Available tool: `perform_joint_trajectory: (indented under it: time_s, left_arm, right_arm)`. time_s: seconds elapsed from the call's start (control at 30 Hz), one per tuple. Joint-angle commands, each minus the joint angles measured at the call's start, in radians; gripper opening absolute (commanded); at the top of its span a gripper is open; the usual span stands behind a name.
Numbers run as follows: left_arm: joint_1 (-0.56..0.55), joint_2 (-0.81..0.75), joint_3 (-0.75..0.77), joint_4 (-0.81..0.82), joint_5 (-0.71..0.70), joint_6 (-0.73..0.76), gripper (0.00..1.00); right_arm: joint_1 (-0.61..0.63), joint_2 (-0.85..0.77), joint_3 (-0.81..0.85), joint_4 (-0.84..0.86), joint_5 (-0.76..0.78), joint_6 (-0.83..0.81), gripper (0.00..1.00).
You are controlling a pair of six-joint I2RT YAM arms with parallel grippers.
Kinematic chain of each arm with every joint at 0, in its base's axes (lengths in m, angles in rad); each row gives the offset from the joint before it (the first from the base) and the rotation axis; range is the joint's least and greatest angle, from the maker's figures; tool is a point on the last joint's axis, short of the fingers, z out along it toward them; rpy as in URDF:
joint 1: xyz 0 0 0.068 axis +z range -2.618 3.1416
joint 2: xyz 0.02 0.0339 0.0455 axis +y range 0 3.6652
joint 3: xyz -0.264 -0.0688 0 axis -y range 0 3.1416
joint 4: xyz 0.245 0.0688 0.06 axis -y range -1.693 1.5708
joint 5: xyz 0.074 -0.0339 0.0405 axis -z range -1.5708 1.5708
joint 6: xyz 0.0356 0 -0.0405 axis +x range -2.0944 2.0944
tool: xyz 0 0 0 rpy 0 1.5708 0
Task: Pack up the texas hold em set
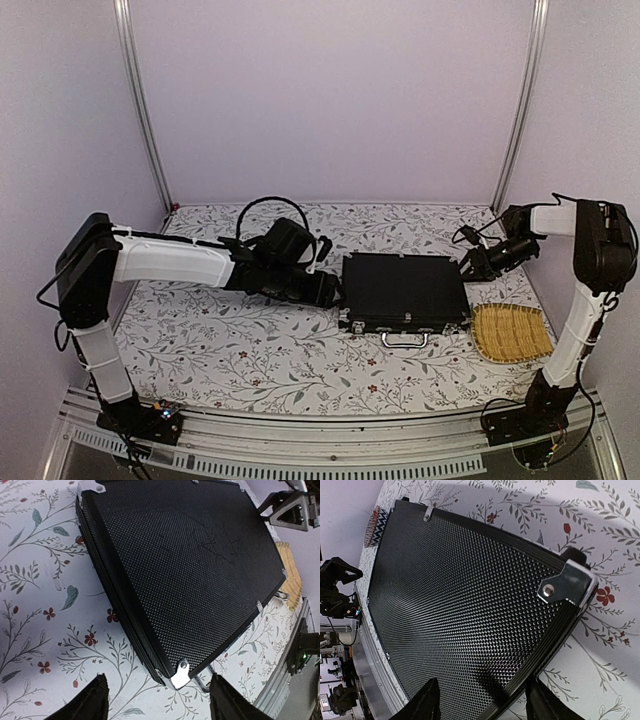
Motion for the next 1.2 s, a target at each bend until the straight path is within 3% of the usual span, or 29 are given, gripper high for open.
perform_joint_trajectory:
  time_s: [0.0, 0.33, 0.7, 0.97, 1.07, 1.17]
  left_arm:
    - [-0.008, 0.032, 0.026, 0.036, 0.064, 0.006, 0.70]
    - [-0.019, -0.005, -0.011, 0.019, 0.006, 0.020, 0.69]
    - [-0.030, -0.139, -0.106, -0.107, -0.132, 0.074, 0.68]
    - [-0.112, -0.263, -0.158, -0.170, -0.187, 0.126, 0.67]
    - [-0.141, -0.271, -0.164, -0.185, -0.185, 0.142, 0.62]
    - [-0.150, -0.255, -0.172, -0.184, -0.170, 0.146, 0.54]
  right_arm:
    - [0.027, 0.041, -0.027, 0.003, 0.028, 0.008, 0.59]
    - [0.137, 0.091, -0.013, -0.018, 0.011, 0.007, 0.58]
    - [0.236, 0.150, 0.127, -0.058, -0.038, 0.001, 0.56]
    - [0.232, -0.044, 0.048, -0.006, 0.090, 0.000, 0.59]
    - [0.232, -0.149, -0.014, 0.037, 0.181, 0.008, 0.62]
    - [0.245, -0.236, -0.086, 0.083, 0.209, -0.004, 0.58]
